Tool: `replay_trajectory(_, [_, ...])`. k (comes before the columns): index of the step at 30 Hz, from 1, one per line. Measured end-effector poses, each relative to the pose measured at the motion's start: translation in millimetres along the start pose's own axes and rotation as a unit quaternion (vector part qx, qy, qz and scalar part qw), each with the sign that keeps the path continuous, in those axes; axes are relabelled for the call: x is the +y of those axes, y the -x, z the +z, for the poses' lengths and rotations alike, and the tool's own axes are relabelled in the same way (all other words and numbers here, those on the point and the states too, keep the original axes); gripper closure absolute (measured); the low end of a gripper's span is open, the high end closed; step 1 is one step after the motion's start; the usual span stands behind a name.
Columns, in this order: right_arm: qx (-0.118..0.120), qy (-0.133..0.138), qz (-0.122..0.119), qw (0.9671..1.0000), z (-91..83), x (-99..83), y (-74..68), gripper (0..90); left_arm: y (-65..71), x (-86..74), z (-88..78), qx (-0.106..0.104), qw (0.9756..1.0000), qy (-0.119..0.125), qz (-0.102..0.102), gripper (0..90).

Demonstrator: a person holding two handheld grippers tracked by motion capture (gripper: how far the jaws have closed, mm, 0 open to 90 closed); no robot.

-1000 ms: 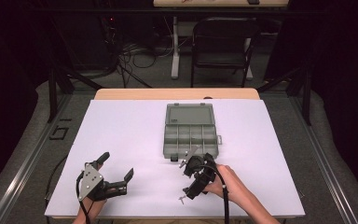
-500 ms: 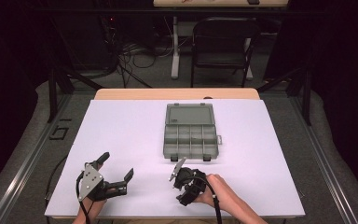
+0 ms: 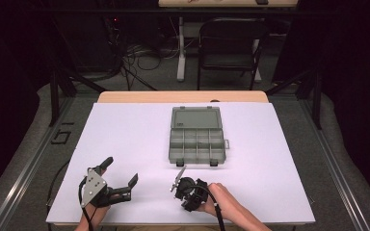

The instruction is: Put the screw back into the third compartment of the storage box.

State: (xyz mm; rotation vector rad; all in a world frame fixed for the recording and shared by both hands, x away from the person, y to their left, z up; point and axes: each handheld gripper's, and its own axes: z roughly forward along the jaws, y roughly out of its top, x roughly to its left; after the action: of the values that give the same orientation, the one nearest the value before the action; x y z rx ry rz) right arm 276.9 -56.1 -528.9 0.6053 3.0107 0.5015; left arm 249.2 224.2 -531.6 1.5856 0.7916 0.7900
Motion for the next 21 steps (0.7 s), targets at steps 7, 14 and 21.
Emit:
replay_trajectory(7, [0.002, -0.001, 0.014, 0.9999, 1.0, -2.7, 5.9, 84.1, 0.2, 0.0, 0.1, 0.0, 1.0, 0.0, 0.0, 0.0])
replay_trajectory(14, [0.006, 0.0, 0.019, 0.9998, -0.2, -3.7, 8.7, 84.4, 0.2, 0.0, 0.0, 0.0, 1.0, 0.0, 0.0, 0.0])
replay_trajectory(21, [0.006, 0.001, 0.02, 0.9998, -2.4, -5.4, 12.1, 84.7, 0.1, 0.1, 0.1, -0.001, 1.0, -0.001, 0.001, 0.0])
